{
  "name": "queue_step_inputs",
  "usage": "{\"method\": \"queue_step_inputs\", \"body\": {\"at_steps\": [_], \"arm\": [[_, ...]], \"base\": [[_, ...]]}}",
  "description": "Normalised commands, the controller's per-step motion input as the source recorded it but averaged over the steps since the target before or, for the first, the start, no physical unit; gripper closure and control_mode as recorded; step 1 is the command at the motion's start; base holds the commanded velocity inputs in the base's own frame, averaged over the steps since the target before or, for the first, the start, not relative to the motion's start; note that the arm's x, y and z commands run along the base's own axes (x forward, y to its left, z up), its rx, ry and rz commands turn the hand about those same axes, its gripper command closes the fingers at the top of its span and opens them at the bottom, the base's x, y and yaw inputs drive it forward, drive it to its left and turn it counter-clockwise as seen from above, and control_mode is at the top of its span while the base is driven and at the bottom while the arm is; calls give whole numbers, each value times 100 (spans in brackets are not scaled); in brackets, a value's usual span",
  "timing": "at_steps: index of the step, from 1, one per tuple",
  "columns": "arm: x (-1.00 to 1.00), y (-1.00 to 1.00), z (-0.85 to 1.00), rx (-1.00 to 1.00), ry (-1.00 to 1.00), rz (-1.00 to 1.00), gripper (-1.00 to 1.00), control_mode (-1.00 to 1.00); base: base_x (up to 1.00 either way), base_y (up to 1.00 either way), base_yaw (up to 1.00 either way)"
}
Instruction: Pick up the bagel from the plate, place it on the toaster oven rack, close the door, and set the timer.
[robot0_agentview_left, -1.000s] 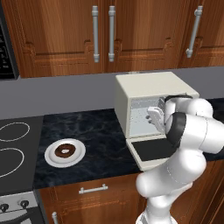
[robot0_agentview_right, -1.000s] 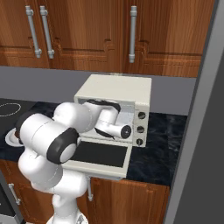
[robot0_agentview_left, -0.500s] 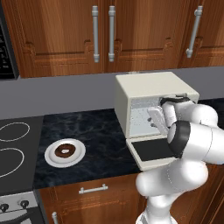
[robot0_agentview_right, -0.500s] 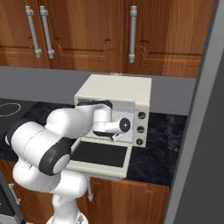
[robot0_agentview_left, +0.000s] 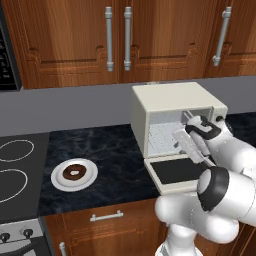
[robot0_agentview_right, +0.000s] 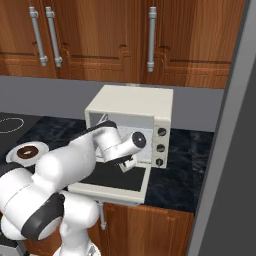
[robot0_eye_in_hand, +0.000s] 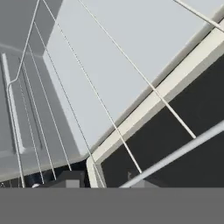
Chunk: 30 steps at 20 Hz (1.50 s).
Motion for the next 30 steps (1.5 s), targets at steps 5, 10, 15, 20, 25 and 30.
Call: {"method": "queue_step_inputs", "body": {"at_steps": [5, 10, 15, 20, 25, 30], "arm": [[-77, -7, -19, -6, 13, 0, 100, -100], [-50, 0, -8, -6, 11, 0, -100, -100], [-36, 20, 82, -1, 0, 0, -100, -100], [-42, 39, 100, -1, 0, 0, -100, -100], [-52, 65, 97, -6, 0, 1, -100, -100], [-44, 95, 73, -10, 1, 5, -100, -100]], "base": [[0, 0, 0], [0, 0, 0], [0, 0, 0], [0, 0, 0], [0, 0, 0], [0, 0, 0]]}}
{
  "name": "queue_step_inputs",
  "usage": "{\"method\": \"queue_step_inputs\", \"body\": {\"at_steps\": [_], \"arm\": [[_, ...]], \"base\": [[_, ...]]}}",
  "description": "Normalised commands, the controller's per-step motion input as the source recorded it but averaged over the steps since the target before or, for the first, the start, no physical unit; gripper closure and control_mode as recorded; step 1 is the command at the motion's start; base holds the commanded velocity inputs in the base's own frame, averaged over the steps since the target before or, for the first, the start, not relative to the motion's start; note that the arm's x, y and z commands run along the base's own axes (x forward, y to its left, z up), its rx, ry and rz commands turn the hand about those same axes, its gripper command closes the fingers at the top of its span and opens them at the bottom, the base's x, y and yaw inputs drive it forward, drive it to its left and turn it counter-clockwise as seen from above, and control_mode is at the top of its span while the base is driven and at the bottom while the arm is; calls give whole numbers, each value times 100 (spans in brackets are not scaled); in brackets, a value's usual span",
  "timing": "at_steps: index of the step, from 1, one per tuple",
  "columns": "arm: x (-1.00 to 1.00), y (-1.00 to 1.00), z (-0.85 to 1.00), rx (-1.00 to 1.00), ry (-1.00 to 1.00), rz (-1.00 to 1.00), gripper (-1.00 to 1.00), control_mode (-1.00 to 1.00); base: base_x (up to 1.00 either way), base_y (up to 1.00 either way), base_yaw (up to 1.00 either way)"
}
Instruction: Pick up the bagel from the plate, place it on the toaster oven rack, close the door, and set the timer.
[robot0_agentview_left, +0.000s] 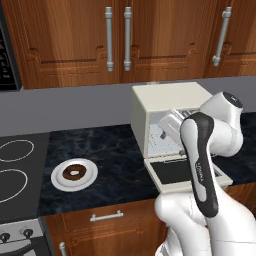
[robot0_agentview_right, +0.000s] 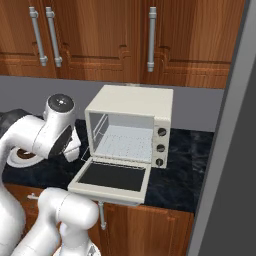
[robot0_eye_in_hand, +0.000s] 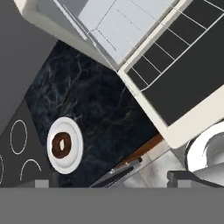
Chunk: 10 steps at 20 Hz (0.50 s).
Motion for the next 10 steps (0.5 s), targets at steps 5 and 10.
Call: {"method": "queue_step_inputs", "body": {"at_steps": [5, 10], "arm": [[-19, 100, 42, -13, 5, 6, -100, -100], [-1, 100, 7, -15, 11, 4, -100, -100]], "base": [[0, 0, 0], [0, 0, 0]]}}
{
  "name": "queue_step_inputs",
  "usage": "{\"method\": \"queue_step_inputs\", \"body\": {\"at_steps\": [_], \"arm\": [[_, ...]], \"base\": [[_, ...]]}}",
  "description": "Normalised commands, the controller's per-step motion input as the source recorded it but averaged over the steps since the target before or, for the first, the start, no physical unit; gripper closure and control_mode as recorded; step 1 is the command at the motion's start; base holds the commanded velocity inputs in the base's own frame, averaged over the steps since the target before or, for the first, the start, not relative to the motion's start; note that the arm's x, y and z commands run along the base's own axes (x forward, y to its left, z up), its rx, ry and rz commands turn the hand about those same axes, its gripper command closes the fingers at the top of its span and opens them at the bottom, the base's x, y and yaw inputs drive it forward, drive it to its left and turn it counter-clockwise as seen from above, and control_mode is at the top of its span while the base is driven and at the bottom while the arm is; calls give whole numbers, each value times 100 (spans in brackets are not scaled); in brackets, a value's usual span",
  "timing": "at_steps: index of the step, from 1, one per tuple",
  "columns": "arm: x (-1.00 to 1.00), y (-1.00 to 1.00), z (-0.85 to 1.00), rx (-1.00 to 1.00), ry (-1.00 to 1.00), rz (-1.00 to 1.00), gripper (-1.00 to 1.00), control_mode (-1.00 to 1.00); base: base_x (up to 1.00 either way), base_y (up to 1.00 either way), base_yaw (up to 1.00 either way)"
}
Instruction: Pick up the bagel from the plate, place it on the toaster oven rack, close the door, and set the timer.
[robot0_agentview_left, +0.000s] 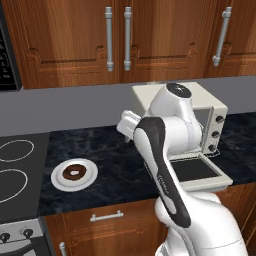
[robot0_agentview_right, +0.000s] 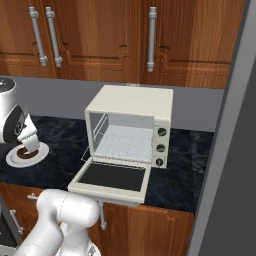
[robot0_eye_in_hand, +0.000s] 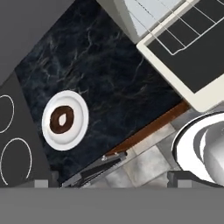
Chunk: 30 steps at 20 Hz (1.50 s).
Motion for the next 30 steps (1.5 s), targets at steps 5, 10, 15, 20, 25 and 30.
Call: {"method": "queue_step_inputs", "body": {"at_steps": [5, 10, 15, 20, 25, 30], "arm": [[13, 82, -11, -13, 17, 0, -100, -100], [32, 50, -37, -7, 17, 0, -100, -100], [44, 23, -59, -3, 11, 0, -100, -100], [50, 18, -62, -4, 9, 0, -100, -100], [35, 22, -53, -5, 5, 0, -100, -100], [36, 31, -41, -7, 4, 0, -100, -100]], "base": [[0, 0, 0], [0, 0, 0], [0, 0, 0], [0, 0, 0], [0, 0, 0], [0, 0, 0]]}}
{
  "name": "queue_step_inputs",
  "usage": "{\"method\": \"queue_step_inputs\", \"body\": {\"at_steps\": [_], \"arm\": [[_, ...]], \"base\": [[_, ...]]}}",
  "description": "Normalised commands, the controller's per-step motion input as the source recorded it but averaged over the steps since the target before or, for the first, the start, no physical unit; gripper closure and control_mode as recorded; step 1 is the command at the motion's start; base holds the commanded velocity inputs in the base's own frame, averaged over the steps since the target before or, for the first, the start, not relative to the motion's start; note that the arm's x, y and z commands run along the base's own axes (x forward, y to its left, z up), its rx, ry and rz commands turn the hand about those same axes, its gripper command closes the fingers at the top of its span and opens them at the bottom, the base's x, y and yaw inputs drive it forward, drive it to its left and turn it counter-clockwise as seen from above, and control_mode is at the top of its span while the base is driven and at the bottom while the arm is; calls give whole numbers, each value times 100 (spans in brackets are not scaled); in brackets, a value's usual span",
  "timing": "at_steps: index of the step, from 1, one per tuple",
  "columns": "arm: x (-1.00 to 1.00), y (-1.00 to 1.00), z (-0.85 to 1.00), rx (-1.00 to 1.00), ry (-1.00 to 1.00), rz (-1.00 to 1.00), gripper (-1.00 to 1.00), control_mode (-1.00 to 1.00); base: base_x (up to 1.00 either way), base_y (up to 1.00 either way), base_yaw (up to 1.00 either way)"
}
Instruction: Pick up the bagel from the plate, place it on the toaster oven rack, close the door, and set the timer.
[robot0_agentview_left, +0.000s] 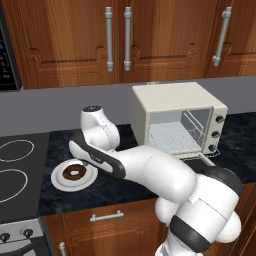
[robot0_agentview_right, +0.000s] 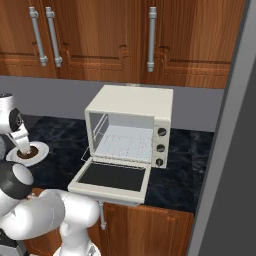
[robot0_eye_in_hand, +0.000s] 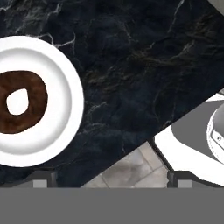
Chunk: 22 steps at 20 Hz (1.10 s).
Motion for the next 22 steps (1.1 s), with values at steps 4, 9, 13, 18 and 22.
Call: {"method": "queue_step_inputs", "body": {"at_steps": [4, 9, 13, 18, 22], "arm": [[46, 33, -32, -7, 5, 0, -100, -100], [46, 34, -32, -7, 4, 0, -100, -100], [37, 25, -31, -7, 3, 0, -100, -100], [34, 14, -32, -4, 1, 0, -100, -100], [28, 3, -29, 0, 0, 0, -100, -100]], "base": [[0, 0, 0], [0, 0, 0], [0, 0, 0], [0, 0, 0], [0, 0, 0]]}}
